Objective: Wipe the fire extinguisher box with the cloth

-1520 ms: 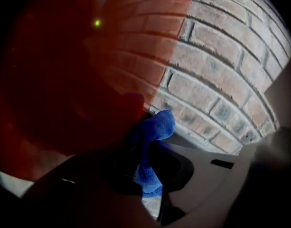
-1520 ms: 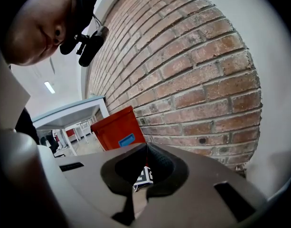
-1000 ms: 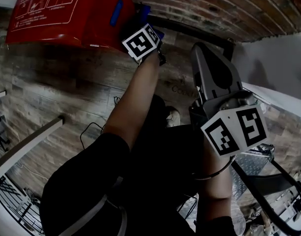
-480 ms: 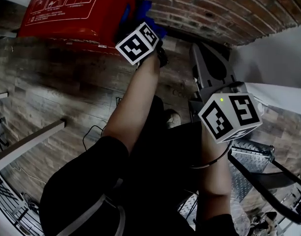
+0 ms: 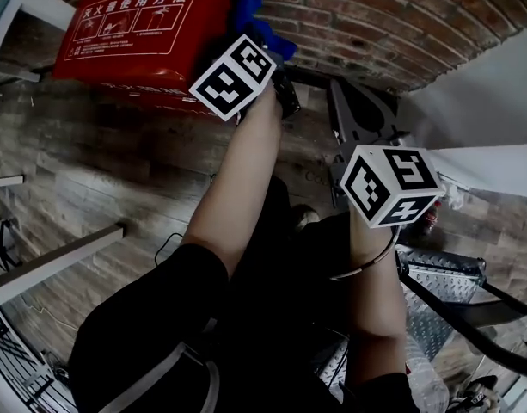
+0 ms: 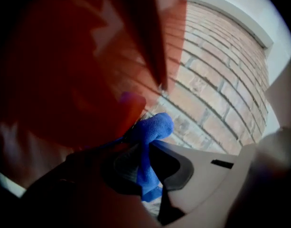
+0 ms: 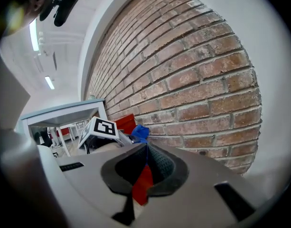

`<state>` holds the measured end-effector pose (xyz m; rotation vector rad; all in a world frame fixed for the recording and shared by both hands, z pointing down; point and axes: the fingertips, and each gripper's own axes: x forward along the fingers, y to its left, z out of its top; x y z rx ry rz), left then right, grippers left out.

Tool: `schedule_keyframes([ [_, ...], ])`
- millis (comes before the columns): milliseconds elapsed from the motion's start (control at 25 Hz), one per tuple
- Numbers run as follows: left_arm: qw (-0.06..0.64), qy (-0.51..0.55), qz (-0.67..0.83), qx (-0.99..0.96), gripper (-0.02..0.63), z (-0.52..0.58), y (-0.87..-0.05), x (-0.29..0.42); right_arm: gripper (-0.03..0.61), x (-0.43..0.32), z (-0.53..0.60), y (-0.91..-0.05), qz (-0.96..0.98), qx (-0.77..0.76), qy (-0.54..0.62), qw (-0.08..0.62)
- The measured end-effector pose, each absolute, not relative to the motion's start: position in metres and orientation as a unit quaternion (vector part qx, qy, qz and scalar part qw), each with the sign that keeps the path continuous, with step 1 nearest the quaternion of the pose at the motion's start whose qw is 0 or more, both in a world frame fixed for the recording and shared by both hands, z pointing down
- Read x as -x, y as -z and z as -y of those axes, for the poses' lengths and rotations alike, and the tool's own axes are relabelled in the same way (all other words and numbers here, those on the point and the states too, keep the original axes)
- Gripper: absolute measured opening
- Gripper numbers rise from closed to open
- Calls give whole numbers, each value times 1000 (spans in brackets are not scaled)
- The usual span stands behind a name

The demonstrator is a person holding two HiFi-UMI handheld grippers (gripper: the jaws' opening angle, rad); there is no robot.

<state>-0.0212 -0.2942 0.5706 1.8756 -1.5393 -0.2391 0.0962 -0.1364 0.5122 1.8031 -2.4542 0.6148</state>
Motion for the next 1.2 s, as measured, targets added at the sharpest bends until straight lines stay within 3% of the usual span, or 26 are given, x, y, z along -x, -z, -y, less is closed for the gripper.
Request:
schedule_keyframes([
  [360, 313, 137, 579, -741, 41, 290, -516, 22, 17, -92, 137, -506, 791, -580, -191, 15],
  [1200, 385, 79, 594, -702, 41, 251, -611, 44, 17, -81, 139, -513, 793, -576, -196, 33],
])
